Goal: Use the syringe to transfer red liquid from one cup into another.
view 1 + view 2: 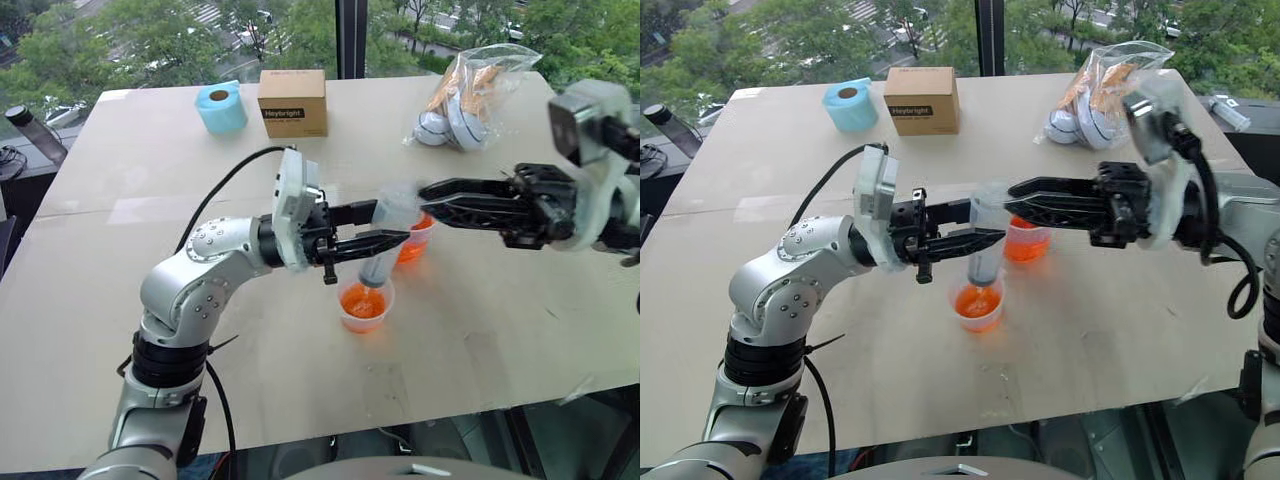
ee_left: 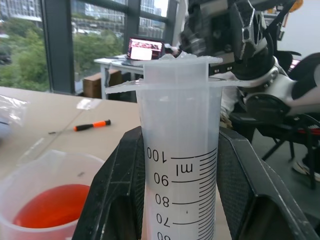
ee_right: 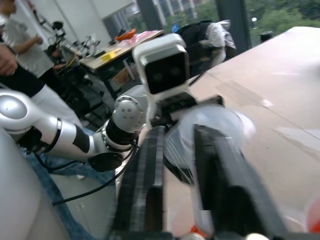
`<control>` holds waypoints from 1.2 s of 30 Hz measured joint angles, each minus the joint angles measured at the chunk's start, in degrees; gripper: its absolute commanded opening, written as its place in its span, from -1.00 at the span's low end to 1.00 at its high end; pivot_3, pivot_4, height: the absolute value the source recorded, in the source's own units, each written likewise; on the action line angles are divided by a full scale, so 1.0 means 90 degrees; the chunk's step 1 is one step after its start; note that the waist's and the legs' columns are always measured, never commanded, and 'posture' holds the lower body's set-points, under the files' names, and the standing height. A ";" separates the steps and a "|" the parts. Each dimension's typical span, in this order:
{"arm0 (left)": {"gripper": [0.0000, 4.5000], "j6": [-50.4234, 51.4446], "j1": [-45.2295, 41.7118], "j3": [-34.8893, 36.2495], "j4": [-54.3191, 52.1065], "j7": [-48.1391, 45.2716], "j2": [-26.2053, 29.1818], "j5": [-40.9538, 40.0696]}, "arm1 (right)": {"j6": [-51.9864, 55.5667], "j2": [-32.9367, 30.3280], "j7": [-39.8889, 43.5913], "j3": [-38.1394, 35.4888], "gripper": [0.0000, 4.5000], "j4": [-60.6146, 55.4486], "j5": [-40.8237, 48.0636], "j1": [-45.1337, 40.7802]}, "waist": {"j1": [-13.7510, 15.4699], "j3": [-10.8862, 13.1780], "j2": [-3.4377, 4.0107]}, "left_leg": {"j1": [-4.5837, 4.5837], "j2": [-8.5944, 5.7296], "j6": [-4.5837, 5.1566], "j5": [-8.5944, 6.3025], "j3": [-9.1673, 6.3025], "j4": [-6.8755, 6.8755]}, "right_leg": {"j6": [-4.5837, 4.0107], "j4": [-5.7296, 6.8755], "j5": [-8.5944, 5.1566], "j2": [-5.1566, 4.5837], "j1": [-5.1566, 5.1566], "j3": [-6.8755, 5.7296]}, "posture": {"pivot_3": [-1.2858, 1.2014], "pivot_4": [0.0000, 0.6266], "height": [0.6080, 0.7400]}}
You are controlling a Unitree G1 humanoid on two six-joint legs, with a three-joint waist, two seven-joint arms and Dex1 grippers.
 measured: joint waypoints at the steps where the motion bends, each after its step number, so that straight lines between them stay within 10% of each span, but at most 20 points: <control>1: -0.37 -0.0009 -0.0015 0.0038 0.0007 -0.0007 -0.0001 -0.0011 | -0.0002 -0.0121 -0.0017 -0.0035 0.18 0.0005 -0.0074 0.0146 | -0.0002 0.0000 0.0000 | 0.0002 0.0000 0.0000 0.0000 0.0000 0.0000 | 0.0000 -0.0002 0.0000 0.0000 0.0002 0.0000 | 0.03 -0.52 1.00; 7: -0.37 0.0012 -0.0313 0.0121 0.0145 -0.0084 -0.0048 -0.0252 | -0.0041 -0.0487 0.0384 0.0582 0.18 -0.0379 -0.1308 0.1020 | -0.0008 0.0000 0.0000 | 0.0011 0.0000 0.0000 0.0000 0.0000 0.0001 | 0.0000 0.0000 0.0000 0.0003 0.0008 0.0003 | 0.03 -0.52 1.00; 23: -0.37 0.0284 -0.0408 0.0359 0.0163 0.0302 -0.0038 -0.0943 | -0.0217 0.1829 -0.0490 0.1421 0.18 -0.0311 -0.1721 0.0141 | -0.0044 0.0001 0.0001 | 0.0014 0.0000 -0.0002 0.0001 -0.0005 0.0000 | 0.0000 0.0000 0.0000 0.0005 0.0009 -0.0004 | 0.03 -0.52 1.00; 30: -0.37 0.0290 -0.0298 0.0364 0.0172 0.0423 -0.0041 -0.1056 | -0.0175 0.1875 -0.0549 0.1457 -0.36 -0.0394 -0.1747 0.0123 | -0.0053 0.0001 0.0001 | 0.0014 0.0000 -0.0002 0.0001 -0.0006 0.0000 | 0.0000 0.0001 0.0000 0.0006 0.0009 -0.0004 | 0.03 -0.52 1.00; 36: 0.91 0.0272 -0.0295 0.0372 0.0180 0.0732 -0.0052 -0.0994 | -0.0108 0.1860 -0.0639 0.1361 -0.36 -0.0372 -0.1553 0.0123 | -0.0053 0.0001 0.0001 | 0.0014 0.0000 -0.0002 0.0001 -0.0006 0.0000 | 0.0000 0.0002 0.0000 0.0006 0.0009 -0.0004 | 0.03 -0.52 1.00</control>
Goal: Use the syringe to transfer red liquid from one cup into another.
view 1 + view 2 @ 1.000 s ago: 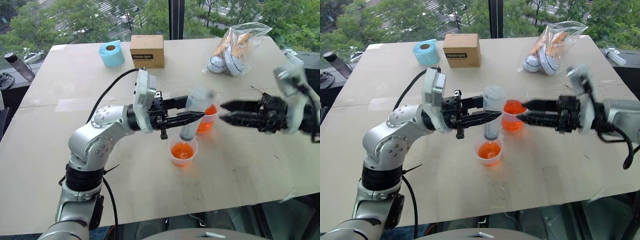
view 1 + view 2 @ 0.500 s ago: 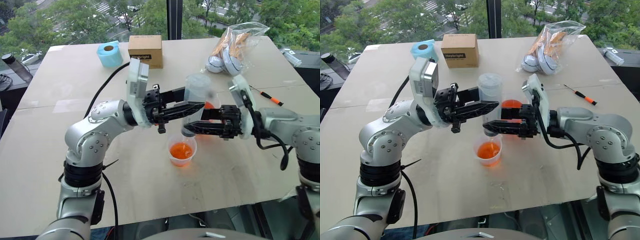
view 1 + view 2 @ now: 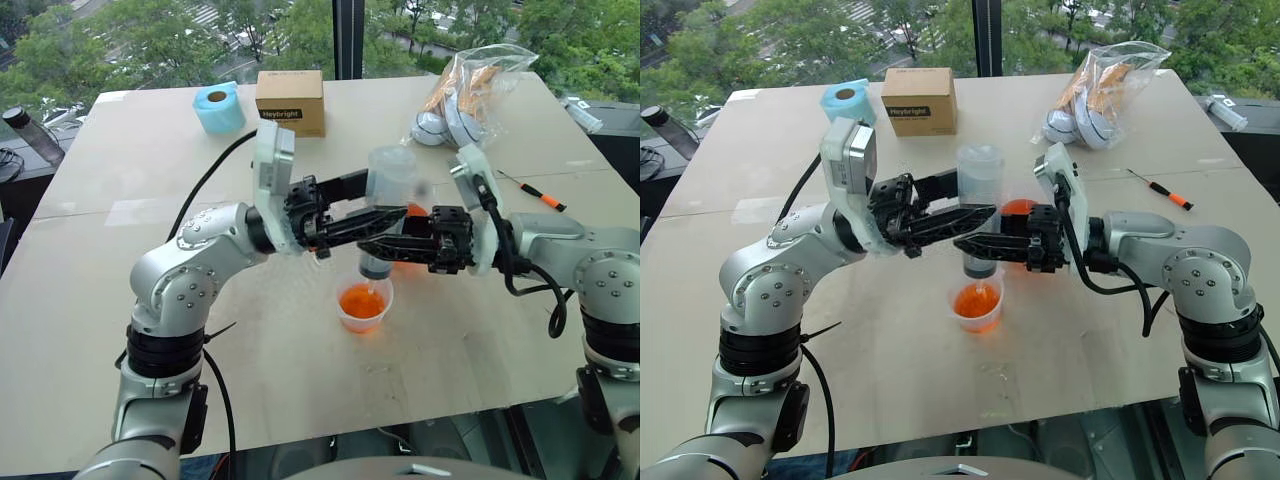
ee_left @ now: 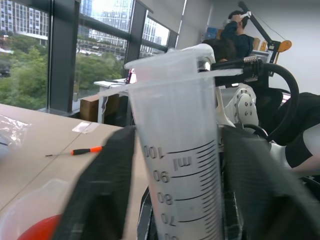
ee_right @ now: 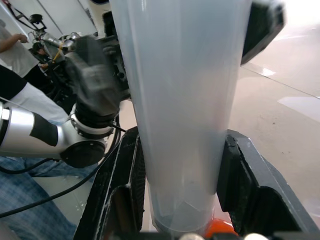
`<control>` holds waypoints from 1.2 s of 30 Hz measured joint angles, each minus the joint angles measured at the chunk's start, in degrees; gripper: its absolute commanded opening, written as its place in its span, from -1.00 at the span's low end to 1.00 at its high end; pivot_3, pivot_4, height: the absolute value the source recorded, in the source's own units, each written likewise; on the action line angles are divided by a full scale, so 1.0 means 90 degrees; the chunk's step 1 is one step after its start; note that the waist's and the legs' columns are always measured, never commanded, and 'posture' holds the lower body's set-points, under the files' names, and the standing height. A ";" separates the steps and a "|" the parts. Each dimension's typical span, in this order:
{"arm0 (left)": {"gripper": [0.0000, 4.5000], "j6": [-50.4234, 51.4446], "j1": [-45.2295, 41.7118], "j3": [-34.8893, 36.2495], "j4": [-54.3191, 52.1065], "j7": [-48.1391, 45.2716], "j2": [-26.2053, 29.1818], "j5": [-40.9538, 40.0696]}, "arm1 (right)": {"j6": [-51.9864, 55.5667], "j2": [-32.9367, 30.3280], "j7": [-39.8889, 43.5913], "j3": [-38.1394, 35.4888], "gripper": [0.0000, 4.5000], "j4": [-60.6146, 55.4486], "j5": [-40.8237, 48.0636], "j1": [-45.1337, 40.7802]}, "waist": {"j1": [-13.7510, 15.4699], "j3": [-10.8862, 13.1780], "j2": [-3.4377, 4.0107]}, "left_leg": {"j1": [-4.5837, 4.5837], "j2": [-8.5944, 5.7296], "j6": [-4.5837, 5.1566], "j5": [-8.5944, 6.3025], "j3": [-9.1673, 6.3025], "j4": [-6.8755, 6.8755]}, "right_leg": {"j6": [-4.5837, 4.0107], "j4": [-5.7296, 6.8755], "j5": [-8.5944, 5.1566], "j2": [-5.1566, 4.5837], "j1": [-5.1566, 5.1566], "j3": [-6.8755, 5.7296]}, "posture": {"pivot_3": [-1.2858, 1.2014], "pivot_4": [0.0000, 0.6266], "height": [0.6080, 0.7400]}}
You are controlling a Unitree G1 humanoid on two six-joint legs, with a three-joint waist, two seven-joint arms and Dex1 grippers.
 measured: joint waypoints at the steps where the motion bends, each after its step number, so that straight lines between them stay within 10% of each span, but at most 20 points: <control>1: 0.98 0.0002 0.0000 0.0016 0.0000 0.0051 0.0000 0.0005 | 0.0011 -0.0007 -0.0002 -0.0061 -0.36 0.0005 0.0080 0.0000 | -0.0001 0.0000 0.0000 | 0.0000 0.0000 0.0000 0.0000 0.0000 0.0000 | 0.0000 0.0000 0.0000 0.0000 0.0000 0.0000 | 0.03 -0.52 1.00; 12: 0.98 0.0443 -0.0493 0.1059 -0.0004 0.0882 0.0763 -0.0820 | 0.0119 -0.1266 0.0361 -0.0767 -0.36 0.0580 0.0334 -0.0077 | -0.0001 0.0003 0.0002 | -0.0001 -0.0001 0.0001 0.0000 0.0002 -0.0004 | 0.0000 -0.0003 0.0000 0.0006 0.0000 -0.0001 | 0.03 -0.52 1.00; 19: 0.98 0.0666 0.1394 0.1477 -0.0423 0.1103 0.2191 0.0166 | -0.0169 -0.3770 0.1914 -0.0216 -0.36 0.2043 -0.2007 0.0473 | -0.0002 0.0004 0.0001 | 0.0004 0.0002 0.0002 -0.0002 0.0009 -0.0017 | -0.0001 -0.0013 -0.0001 -0.0006 0.0000 0.0008 | 0.03 -0.52 1.00; 25: 0.98 0.0499 0.2949 0.1596 -0.0919 0.1163 0.2504 0.1059 | -0.0273 -0.3492 0.2270 0.0783 -0.36 0.2671 -0.3275 0.0504 | -0.0023 0.0005 0.0010 | 0.0010 0.0008 0.0000 -0.0001 0.0014 -0.0019 | -0.0002 -0.0008 -0.0001 -0.0005 -0.0003 0.0017 | 0.03 -0.52 1.00; 31: 1.00 0.0270 0.3643 0.1588 -0.1033 0.1320 0.2493 0.1837 | -0.1081 -0.2700 0.2087 0.1556 0.88 0.3277 -0.4709 0.0391 | 0.0089 0.0007 0.0015 | 0.0002 0.0003 -0.0001 -0.0002 0.0013 -0.0017 | -0.0003 -0.0014 0.0000 -0.0014 -0.0005 0.0013 | 0.03 -0.52 1.00; 36: 1.00 -0.0010 0.4326 0.1677 -0.1234 0.1621 0.2068 0.2340 | -0.1350 -0.2180 0.1561 0.1015 0.97 0.3657 -0.5019 0.0323 | 0.0079 0.0006 0.0013 | 0.0002 0.0004 -0.0003 -0.0002 0.0015 -0.0020 | -0.0003 -0.0014 0.0000 -0.0017 -0.0008 0.0017 | 0.03 -0.52 1.00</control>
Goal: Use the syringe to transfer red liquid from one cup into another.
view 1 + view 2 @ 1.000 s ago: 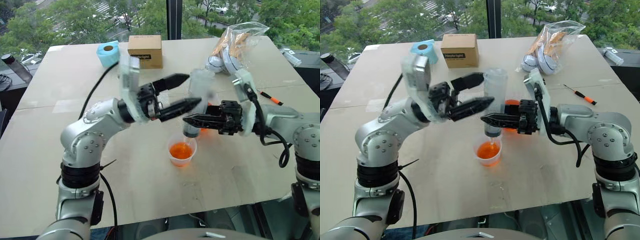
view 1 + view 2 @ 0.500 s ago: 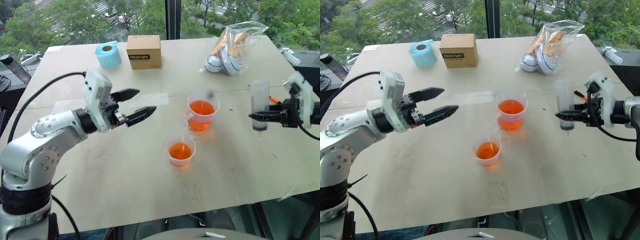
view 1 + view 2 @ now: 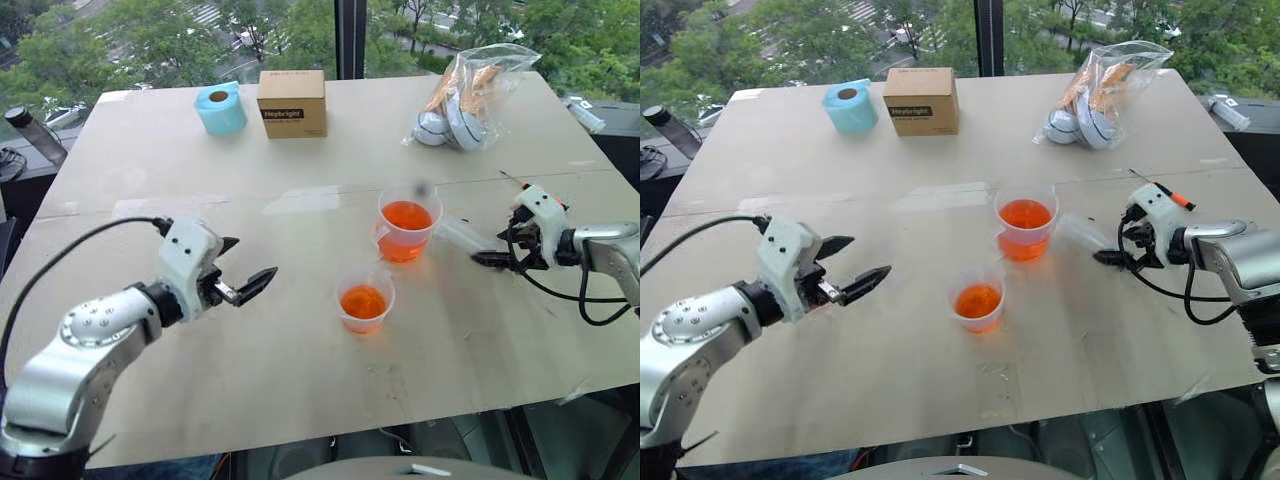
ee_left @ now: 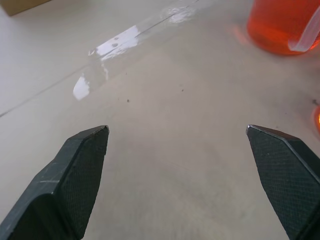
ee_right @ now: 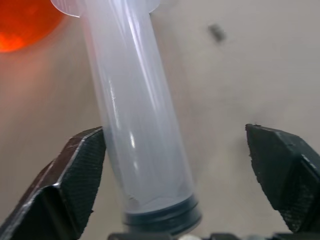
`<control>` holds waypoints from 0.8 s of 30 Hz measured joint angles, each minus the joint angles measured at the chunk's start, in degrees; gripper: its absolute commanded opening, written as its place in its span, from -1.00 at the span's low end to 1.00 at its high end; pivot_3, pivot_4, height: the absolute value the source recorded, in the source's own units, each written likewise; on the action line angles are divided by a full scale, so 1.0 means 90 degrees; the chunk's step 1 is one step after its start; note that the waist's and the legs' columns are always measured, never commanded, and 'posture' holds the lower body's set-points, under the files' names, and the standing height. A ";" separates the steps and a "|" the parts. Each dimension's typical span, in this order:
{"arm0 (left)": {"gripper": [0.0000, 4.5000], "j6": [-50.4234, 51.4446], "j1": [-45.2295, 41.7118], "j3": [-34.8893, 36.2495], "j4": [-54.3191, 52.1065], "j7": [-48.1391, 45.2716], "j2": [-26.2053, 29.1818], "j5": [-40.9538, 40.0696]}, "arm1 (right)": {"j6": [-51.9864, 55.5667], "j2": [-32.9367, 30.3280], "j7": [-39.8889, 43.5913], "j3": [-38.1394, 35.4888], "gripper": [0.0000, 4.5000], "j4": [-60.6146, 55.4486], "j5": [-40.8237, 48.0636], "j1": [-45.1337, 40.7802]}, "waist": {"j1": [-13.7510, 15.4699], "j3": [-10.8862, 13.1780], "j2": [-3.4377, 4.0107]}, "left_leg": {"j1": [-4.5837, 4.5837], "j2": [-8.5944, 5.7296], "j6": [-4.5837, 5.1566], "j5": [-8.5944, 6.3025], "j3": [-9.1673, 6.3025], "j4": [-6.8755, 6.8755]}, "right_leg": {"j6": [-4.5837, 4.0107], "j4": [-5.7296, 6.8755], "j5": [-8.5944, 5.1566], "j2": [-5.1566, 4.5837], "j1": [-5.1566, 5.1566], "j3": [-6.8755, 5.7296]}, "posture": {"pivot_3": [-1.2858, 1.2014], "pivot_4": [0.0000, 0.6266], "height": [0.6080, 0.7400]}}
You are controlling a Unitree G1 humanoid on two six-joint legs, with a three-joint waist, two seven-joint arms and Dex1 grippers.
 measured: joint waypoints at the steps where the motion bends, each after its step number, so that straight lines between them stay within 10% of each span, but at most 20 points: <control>1: 1.00 -0.0010 0.0152 -0.0002 -0.0060 0.0027 -0.0025 0.0096 | 0.0052 -0.0023 0.0032 -0.0239 0.97 -0.0011 0.0071 0.0020 | 0.0018 0.0002 0.0004 | 0.0000 0.0000 0.0000 0.0000 -0.0001 -0.0004 | 0.0000 0.0000 0.0000 -0.0001 0.0000 -0.0001 | 0.03 -0.52 1.00; 11: 1.00 -0.1112 0.1900 -0.0050 -0.0513 -0.0127 -0.0437 0.1139 | -0.0843 -0.0322 0.1697 -0.3176 0.97 -0.1511 0.1145 0.3244 | 0.0090 -0.0010 0.0015 | 0.0012 0.0001 0.0009 -0.0006 -0.0008 -0.0018 | -0.0002 -0.0020 -0.0001 -0.0010 0.0023 -0.0010 | 0.03 -0.52 1.00; 24: 1.00 -0.2528 0.3040 -0.0416 -0.0010 -0.0543 -0.1233 0.1833 | -0.5438 0.1060 0.2685 -0.3400 0.97 0.0245 -0.0302 0.4699 | 0.0038 -0.0031 0.0050 | 0.0120 0.0004 0.0043 -0.0028 0.0010 -0.0032 | -0.0031 -0.0019 -0.0015 -0.0009 0.0110 0.0008 | 0.03 -0.52 1.00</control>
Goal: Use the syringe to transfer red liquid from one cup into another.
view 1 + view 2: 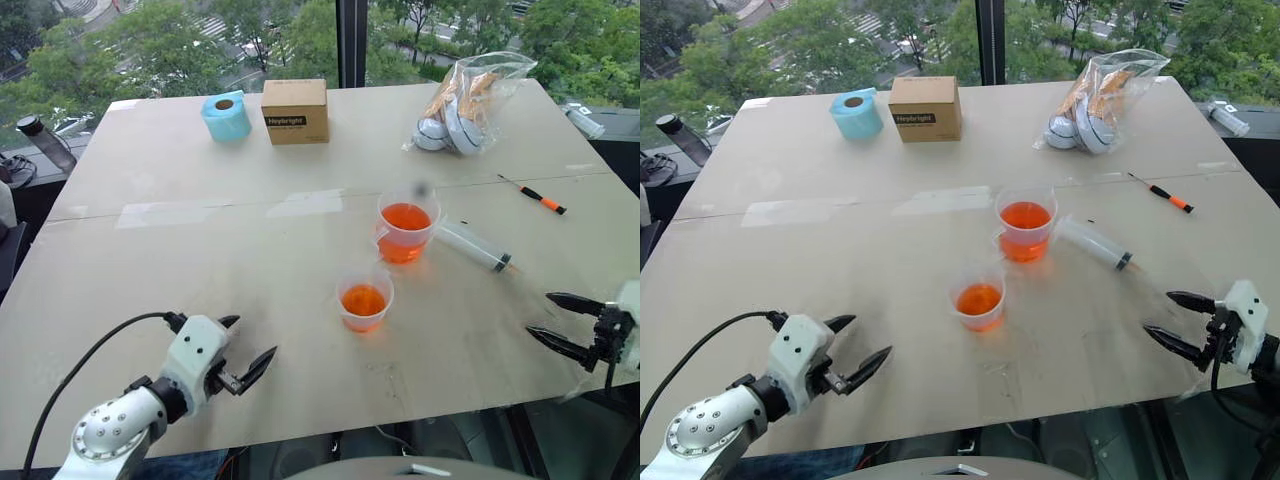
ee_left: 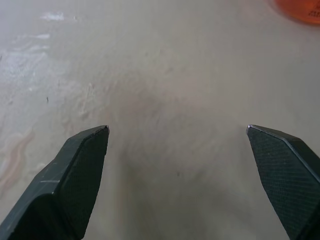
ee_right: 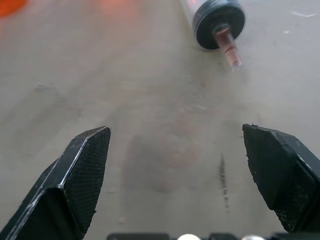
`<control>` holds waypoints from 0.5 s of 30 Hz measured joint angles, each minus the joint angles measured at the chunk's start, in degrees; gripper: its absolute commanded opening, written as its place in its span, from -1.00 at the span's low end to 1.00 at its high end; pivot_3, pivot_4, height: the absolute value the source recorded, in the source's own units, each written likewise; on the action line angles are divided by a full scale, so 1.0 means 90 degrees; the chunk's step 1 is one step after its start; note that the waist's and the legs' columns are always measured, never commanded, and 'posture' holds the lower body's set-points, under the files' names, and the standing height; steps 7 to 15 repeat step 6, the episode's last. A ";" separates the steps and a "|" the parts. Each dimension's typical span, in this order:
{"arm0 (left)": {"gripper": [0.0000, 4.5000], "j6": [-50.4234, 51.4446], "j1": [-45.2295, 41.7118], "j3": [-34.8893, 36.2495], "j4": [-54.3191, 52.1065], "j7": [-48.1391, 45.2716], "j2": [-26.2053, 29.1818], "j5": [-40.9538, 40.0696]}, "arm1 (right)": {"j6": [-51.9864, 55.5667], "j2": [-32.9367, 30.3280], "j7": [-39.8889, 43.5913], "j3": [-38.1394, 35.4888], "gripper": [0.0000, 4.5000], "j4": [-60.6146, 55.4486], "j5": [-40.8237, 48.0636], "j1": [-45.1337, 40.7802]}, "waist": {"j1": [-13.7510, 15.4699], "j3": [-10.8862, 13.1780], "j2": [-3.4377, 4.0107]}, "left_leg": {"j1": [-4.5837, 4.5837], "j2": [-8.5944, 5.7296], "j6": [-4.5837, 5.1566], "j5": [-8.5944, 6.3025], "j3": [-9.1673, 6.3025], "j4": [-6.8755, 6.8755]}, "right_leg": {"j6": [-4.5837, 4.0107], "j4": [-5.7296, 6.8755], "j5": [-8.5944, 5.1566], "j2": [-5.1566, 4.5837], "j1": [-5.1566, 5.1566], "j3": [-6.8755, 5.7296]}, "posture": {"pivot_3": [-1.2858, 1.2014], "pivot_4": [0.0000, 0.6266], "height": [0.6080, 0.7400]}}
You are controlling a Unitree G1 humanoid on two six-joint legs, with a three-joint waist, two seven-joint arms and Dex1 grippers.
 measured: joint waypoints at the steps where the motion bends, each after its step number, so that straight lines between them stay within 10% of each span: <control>1: 1.00 -0.0076 0.0030 -0.0001 0.0026 -0.0027 -0.0024 0.0009 | -0.0141 0.0057 -0.0004 0.0033 0.97 0.0114 -0.0027 -0.0062 | 0.0004 0.0000 0.0000 | -0.0001 0.0000 0.0000 0.0000 0.0000 0.0000 | 0.0000 0.0000 0.0000 0.0000 0.0000 0.0000 | 0.03 -0.52 1.00; 15: 1.00 -0.0457 0.0149 0.0000 0.0162 -0.0182 -0.0086 0.0107 | -0.0575 0.0141 -0.0039 0.0059 0.97 0.0531 -0.0106 -0.0289 | 0.0033 -0.0003 0.0005 | -0.0003 0.0000 0.0000 0.0000 -0.0001 -0.0001 | 0.0000 -0.0004 0.0000 -0.0003 0.0000 -0.0001 | 0.03 -0.52 1.00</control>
